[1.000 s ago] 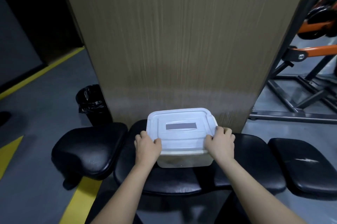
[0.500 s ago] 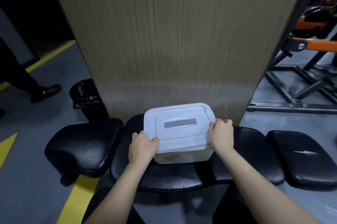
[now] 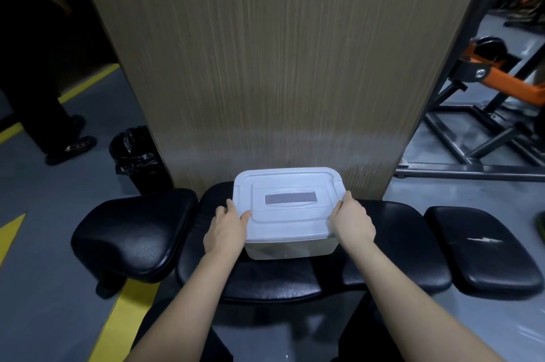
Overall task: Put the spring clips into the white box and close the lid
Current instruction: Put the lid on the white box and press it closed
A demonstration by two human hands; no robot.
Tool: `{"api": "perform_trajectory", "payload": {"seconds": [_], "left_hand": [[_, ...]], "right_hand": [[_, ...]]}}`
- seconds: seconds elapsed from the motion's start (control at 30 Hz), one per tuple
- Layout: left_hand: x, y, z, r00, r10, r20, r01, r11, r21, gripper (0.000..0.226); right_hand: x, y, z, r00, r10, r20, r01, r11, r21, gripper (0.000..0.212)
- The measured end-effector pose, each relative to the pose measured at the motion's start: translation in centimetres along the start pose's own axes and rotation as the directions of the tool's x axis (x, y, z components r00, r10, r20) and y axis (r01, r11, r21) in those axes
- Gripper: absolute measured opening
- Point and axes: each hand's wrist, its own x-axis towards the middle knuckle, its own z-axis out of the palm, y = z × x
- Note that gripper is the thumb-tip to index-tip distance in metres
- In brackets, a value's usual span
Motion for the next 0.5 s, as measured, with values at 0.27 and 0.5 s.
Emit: {"api": "perform_trajectory", "payload": {"seconds": [0.27, 0.5], "left_hand": [[0.5, 2.3, -0.4, 0.941, 0.313, -0.127, -0.309, 0.95, 0.049, 0.045], [4.3, 4.0, 0.0, 0.922, 0.337, -0.192, -0.348, 0.937, -0.023, 0.041]], "right_hand": [[1.6, -2.6, -1.6, 0.945, -0.321, -0.058, 0.302, 0.929, -0.214, 0.051], [4.0, -5.9, 0.4, 0.919, -0.392, -0.049, 0.379, 0.91, -0.169, 0.054]]}}
